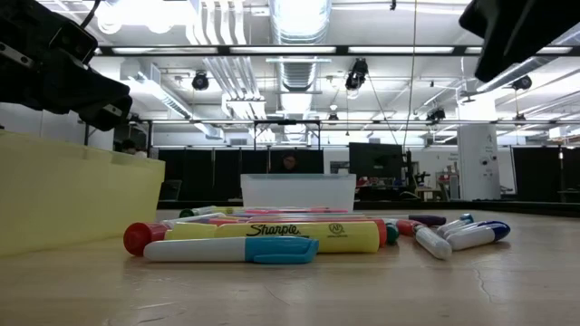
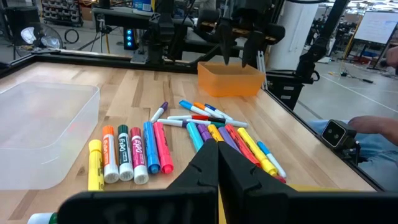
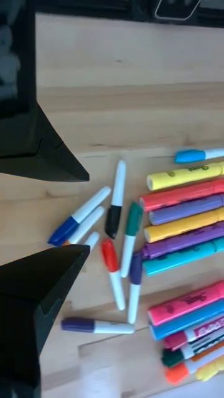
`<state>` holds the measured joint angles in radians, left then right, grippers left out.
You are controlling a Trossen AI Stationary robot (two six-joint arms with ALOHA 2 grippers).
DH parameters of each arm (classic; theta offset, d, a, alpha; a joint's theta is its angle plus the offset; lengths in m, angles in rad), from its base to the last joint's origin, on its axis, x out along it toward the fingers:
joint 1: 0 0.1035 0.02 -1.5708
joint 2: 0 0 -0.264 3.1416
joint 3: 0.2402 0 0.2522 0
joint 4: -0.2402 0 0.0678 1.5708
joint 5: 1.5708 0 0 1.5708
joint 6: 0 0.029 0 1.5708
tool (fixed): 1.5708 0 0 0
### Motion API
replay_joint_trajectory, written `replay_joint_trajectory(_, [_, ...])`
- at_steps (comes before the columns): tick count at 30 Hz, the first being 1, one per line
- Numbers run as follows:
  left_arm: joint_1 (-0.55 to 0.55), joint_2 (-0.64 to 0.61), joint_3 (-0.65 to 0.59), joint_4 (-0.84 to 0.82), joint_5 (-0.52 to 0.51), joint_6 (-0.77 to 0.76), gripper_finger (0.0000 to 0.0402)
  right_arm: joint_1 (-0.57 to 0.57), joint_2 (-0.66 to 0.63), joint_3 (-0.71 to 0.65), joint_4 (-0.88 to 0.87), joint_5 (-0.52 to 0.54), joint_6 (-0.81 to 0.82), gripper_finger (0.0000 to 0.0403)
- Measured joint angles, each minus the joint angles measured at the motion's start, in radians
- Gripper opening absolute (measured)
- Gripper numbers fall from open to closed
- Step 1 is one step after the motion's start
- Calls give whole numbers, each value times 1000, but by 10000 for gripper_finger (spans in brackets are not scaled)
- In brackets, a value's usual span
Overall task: Pick & Place Markers
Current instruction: Put the small dark blue highlighter pen into the orange bin
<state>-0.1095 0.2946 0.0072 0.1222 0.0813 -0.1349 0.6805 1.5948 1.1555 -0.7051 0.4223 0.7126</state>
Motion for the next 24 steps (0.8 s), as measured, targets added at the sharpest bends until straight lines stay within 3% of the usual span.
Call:
replay_joint_trajectory(9, [0,0,0,0,0,0,0,-42,0,-74,123,-51,-167,166])
replay_joint_trajectory(15, [0,0,0,0,0,0,0,-69,0,-135,127,-72,-182,166])
replay_joint_trajectory(24, [0,0,0,-1,0,0,0,-116,44,-205,302,-153,-268,153])
